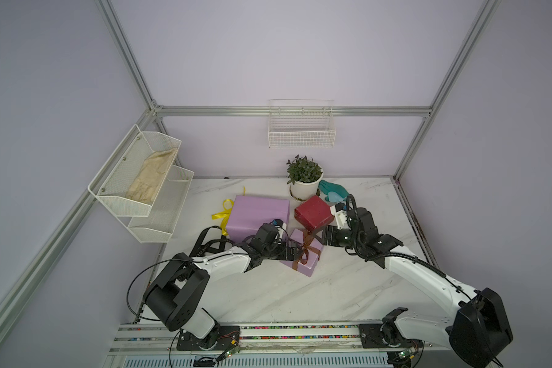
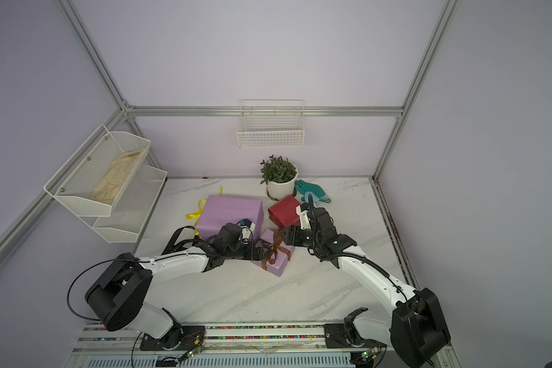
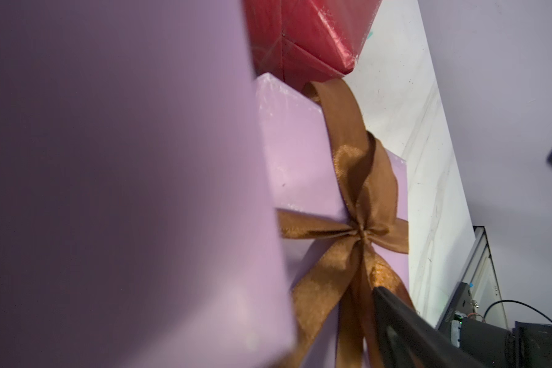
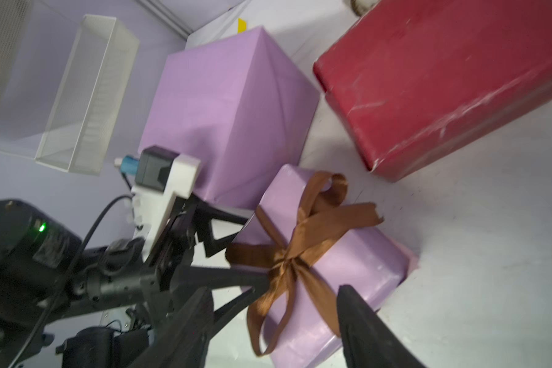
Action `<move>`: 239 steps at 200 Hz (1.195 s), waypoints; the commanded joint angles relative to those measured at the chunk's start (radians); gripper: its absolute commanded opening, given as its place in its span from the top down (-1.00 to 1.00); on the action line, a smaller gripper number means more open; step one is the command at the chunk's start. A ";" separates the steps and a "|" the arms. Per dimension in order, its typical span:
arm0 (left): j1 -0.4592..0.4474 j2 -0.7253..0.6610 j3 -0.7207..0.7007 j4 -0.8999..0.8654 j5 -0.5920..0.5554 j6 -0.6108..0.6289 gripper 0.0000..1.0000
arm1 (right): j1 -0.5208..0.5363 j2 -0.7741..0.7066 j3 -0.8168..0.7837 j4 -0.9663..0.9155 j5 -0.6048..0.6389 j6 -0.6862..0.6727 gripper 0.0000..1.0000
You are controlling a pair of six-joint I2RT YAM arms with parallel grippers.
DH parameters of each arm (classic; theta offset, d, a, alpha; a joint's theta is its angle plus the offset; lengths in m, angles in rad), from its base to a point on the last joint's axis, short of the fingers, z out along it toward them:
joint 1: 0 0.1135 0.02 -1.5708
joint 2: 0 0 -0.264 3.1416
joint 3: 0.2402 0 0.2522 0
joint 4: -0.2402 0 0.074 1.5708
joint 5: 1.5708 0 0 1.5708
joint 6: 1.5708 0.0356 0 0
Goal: Untie the ribbon bows on the gift boxes
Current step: Adjust the gift box at the center of the board.
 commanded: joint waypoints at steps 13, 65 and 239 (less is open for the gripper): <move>0.014 -0.096 0.012 -0.038 -0.034 0.027 -1.00 | -0.060 0.169 0.071 0.033 -0.079 -0.131 -0.41; 0.064 -0.264 -0.071 -0.089 -0.026 -0.034 -1.00 | -0.059 0.336 0.079 0.111 -0.234 -0.131 -0.42; 0.086 -0.189 -0.022 -0.132 -0.045 -0.045 -0.74 | 0.120 0.018 0.000 -0.147 0.021 -0.130 -0.08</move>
